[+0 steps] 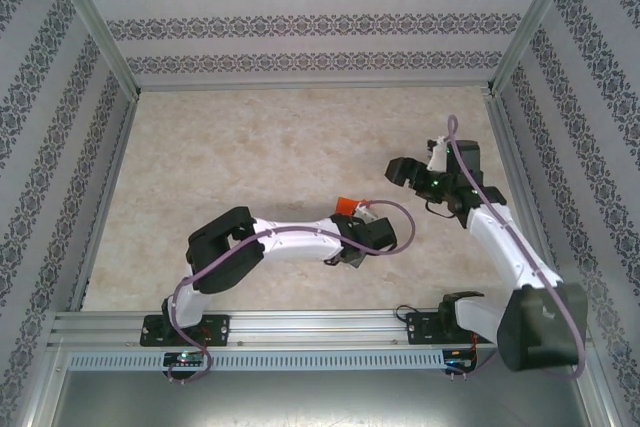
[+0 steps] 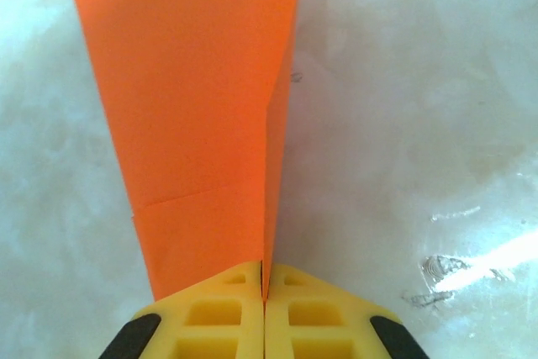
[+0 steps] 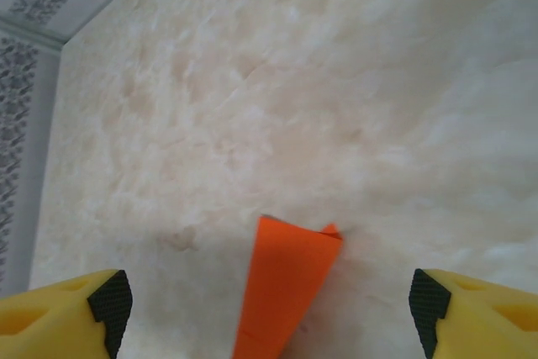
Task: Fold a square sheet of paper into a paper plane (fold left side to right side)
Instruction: Fold the wing for the fifth time at the center of the table.
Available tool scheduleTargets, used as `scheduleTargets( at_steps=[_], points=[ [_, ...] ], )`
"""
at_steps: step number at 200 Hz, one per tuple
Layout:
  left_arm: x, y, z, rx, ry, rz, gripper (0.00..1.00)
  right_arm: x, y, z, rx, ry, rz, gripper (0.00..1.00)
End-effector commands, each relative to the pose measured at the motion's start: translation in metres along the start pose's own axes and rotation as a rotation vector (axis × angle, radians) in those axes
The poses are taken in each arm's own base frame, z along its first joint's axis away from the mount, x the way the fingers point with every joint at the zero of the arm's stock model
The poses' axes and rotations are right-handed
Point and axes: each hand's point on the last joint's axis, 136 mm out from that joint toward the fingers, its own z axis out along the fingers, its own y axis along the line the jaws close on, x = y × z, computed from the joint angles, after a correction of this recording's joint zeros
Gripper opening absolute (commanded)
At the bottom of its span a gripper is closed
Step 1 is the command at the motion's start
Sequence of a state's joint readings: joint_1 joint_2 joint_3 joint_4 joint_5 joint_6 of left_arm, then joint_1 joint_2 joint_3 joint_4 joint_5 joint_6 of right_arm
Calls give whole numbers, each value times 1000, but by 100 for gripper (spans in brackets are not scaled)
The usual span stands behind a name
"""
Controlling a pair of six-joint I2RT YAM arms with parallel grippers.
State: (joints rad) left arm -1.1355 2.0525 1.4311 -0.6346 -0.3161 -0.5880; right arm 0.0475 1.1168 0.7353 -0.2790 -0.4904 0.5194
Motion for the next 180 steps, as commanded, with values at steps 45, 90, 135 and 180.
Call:
scheduleTargets(
  at_steps=[45,90,135,180],
  points=[
    [-29,-16,-10,317,34,-147,7,66,-56,3,109,129,33,91],
    [-47,-17,-13,477,30,-261,6,86,-46,14,-26,166,85,93],
    [-63,-14,-15,687,3,-425,5,91,-32,29,-167,165,168,86],
    [-71,-11,-15,832,0,-535,3,90,-19,53,-205,185,194,74]
  ],
)
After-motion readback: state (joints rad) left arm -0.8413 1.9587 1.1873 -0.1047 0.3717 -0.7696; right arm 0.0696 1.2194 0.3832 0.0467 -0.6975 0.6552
